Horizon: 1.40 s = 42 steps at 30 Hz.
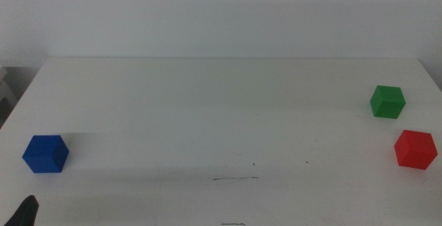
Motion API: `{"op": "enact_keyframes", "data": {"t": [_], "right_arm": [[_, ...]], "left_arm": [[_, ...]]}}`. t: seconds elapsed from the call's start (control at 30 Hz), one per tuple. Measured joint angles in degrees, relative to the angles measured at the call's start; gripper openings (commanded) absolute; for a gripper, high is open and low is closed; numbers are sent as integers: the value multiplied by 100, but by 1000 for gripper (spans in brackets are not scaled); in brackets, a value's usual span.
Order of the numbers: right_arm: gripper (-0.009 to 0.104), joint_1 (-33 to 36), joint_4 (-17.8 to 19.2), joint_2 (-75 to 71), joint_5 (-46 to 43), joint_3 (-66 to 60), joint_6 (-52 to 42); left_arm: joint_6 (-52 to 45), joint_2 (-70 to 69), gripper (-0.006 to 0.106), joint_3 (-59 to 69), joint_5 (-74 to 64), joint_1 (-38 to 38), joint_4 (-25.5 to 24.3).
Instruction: Stack red cubes first, then green, then blue cubes in a specific spot.
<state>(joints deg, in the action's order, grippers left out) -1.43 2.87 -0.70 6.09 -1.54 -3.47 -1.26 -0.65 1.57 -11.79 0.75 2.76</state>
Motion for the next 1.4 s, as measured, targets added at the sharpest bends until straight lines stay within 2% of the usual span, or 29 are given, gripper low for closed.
{"op": "enact_keyframes", "data": {"t": [0.17,0.5,0.7,0.87,1.03,1.4], "right_arm": [[94,0,-22,74,381,299,0],[94,0,-119,1771,1921,2928,0],[94,0,-470,3117,3174,4266,7],[94,0,-886,4299,4671,5475,347],[94,0,-924,5361,5895,6362,605],[94,0,-980,6624,6031,6570,689]], "left_arm": [[0,0,93,0,0,0,0],[0,0,93,0,0,0,0],[0,0,93,0,0,0,0],[0,0,93,0,0,0,0],[0,0,93,0,0,0,0],[0,0,93,0,0,0,0]]}}
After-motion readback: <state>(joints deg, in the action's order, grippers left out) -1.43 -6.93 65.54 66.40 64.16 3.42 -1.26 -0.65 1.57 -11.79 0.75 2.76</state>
